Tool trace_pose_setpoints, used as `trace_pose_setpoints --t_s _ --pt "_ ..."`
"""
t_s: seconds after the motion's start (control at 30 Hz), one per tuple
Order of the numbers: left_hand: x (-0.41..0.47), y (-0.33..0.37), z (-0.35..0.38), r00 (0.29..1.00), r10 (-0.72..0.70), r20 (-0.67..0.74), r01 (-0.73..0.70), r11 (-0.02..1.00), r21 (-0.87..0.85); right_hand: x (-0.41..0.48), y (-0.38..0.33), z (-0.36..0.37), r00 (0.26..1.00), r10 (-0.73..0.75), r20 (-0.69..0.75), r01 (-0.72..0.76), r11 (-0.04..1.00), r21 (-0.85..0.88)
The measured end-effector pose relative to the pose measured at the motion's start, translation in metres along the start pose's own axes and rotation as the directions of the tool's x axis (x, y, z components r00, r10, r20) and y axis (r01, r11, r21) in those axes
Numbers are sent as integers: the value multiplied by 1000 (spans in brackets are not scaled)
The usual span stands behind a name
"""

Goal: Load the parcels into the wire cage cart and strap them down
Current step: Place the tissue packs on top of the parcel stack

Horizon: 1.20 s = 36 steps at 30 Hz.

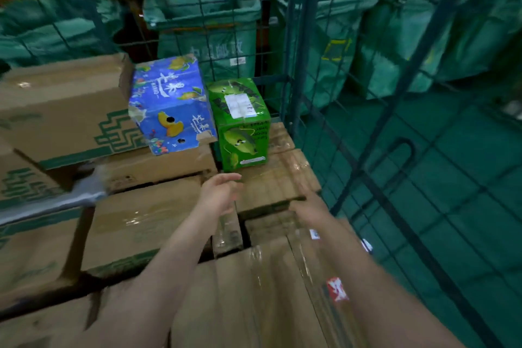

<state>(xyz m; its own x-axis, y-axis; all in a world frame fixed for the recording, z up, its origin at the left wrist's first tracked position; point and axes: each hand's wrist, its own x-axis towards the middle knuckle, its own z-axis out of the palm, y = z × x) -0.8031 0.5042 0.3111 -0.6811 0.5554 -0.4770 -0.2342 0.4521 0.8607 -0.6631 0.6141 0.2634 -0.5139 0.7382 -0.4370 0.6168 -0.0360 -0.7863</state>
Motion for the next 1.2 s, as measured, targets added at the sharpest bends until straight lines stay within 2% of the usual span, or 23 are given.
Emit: trace_pose_setpoints --t_s 0.07,0.17,0.27,0.33,0.4,0.5,0.53,0.6,0.7,0.8,0.93,1.1,1.2 --pt "-28 -7 2 1000 -26 15 27 999 -29 -30 7 1 1000 -2 -22 2 1000 14" --pt "-76 -15 11 994 -57 91 56 998 12 -93 13 3 997 59 -41 -56 996 76" --pt "-119 -26 21 980 -56 191 48 998 48 -147 25 5 994 64 -83 -53 989 136" --pt "-145 -36 27 969 -40 244 33 999 33 -180 39 6 984 122 -129 -91 970 225" --pt "-172 -56 32 952 -60 300 46 998 54 -214 62 5 959 245 -139 -186 922 340" --pt "-201 -95 47 908 -130 398 84 988 131 -257 107 5 922 349 -166 -283 902 327" --pt "-208 -108 52 897 -165 411 101 980 172 -267 124 6 904 386 -185 -315 893 322" --pt "-220 -133 59 873 -226 432 138 964 226 -288 152 8 848 505 -160 -405 813 417" --pt "-237 -160 68 856 -298 423 188 941 283 -310 183 10 788 602 -129 -487 738 467" --pt "-255 -183 85 842 -343 417 195 913 358 -331 199 10 779 619 -95 -535 737 413" --pt "-286 -208 115 834 -343 431 143 891 431 -361 230 8 800 600 3 -532 706 467" --pt "-349 -245 169 821 -342 457 95 871 482 -410 304 -17 747 664 -25 -572 662 484" --pt "-391 -274 205 785 -363 502 65 854 516 -440 352 -35 717 695 -44 -585 636 503"
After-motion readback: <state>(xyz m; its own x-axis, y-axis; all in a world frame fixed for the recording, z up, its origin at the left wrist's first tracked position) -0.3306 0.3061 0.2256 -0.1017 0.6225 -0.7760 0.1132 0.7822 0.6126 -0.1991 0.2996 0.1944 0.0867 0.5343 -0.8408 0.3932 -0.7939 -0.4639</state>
